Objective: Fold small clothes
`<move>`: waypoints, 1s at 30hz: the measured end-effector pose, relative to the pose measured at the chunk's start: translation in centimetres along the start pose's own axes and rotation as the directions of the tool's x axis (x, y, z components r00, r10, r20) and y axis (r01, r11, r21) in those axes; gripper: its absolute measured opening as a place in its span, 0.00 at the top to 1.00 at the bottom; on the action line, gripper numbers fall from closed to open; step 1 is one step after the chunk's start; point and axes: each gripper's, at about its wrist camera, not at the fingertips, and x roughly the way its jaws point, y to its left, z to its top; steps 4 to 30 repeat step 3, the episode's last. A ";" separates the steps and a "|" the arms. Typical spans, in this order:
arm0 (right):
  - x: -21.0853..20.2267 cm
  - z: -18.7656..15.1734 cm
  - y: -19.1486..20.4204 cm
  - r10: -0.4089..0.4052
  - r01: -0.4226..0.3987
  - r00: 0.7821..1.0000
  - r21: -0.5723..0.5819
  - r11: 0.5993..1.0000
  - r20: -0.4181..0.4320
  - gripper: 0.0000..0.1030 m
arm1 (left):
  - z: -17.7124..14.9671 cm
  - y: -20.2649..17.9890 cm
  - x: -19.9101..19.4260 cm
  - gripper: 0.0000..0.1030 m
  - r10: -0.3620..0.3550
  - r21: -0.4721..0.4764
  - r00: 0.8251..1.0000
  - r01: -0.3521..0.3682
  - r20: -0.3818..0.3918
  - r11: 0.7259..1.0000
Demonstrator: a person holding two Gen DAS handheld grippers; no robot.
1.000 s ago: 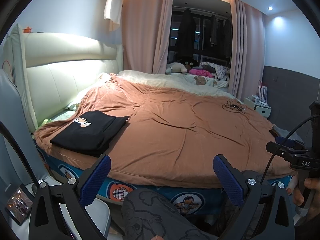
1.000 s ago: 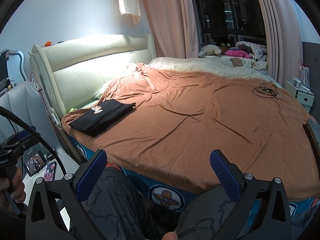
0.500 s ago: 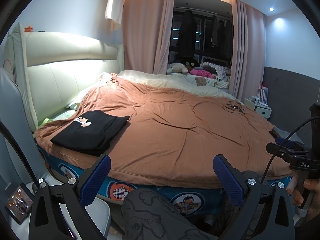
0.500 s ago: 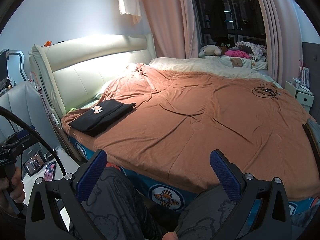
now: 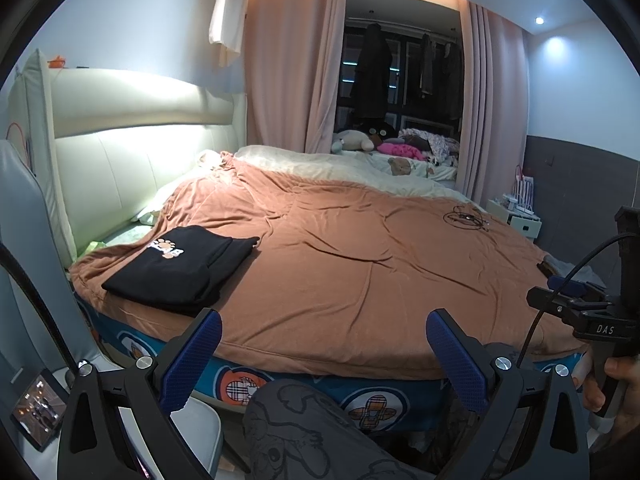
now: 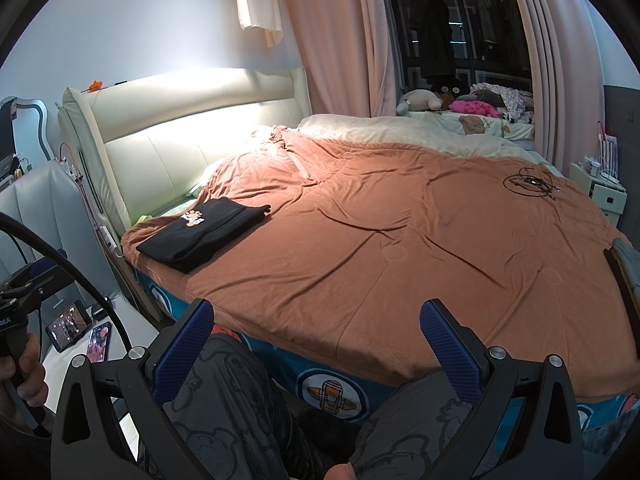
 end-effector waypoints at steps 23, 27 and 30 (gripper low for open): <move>-0.1 -0.1 -0.1 -0.002 0.002 1.000 0.000 1.000 0.001 0.00 | -0.1 0.0 -0.1 0.00 0.000 0.001 1.000 0.000 0.001 1.000; -0.1 -0.1 -0.1 -0.002 0.002 1.000 0.000 1.000 0.001 0.00 | -0.1 0.0 -0.1 0.00 0.000 0.001 1.000 0.000 0.001 1.000; -0.1 -0.1 -0.1 -0.002 0.002 1.000 0.000 1.000 0.001 0.00 | -0.1 0.0 -0.1 0.00 0.000 0.001 1.000 0.000 0.001 1.000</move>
